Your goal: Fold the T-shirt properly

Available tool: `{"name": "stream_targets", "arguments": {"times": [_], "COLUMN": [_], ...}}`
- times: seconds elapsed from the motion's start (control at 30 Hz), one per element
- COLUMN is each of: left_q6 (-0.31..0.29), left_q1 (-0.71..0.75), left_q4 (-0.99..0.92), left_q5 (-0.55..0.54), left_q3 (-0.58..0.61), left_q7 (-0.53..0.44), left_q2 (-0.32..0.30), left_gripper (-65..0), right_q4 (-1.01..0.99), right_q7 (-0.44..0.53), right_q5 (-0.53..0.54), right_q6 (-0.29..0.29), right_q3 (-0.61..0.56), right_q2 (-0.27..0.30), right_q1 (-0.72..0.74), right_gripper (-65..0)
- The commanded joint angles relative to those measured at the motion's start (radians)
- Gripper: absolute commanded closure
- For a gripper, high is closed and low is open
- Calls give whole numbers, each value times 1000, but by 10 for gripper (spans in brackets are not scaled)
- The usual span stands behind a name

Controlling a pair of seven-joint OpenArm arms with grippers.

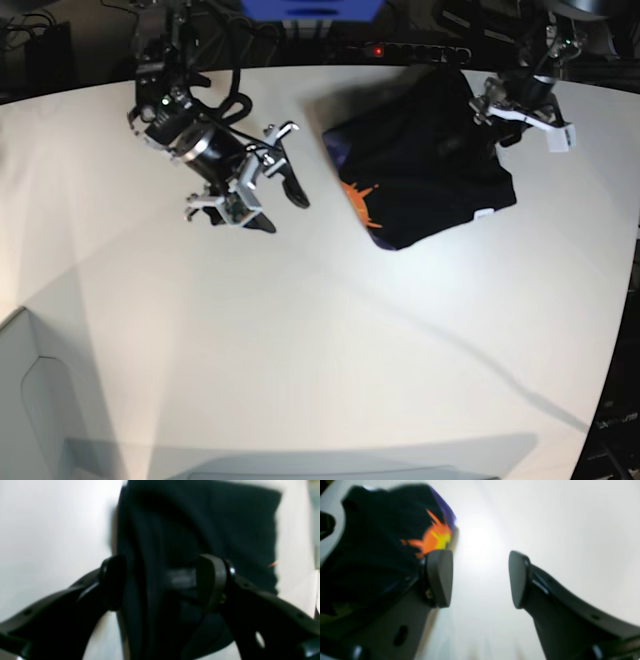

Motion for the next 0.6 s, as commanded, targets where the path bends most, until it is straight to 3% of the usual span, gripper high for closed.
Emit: {"name": "stream_targets", "arguments": {"times": [0.0,0.13,0.4,0.57], "left_q6": [-3,-3,-9,-5], "left_q1": [17,6,-92,-140], "left_q4": [11,-54,-172,-195], "left_q5": [1,2,2,4], "left_q3": [-20,-26,15,74], "left_q7": [-14,-14,-12,-12], "left_q2": [-6,-6,5,5], "left_gripper": [-417,-417,-417,-417], "right_q4": [17,-1,-164,-236], "right_q7": [24,24,24,30], "right_q5": [19,19,18,19], "right_q6": [3,3,3,3], "right_q3": [-19,-101,-209,-230], "right_q2": [-12,-12,-52,-55], "right_q1": [5,42,116,188], "right_gripper": [-358,-331,-20,0]}}
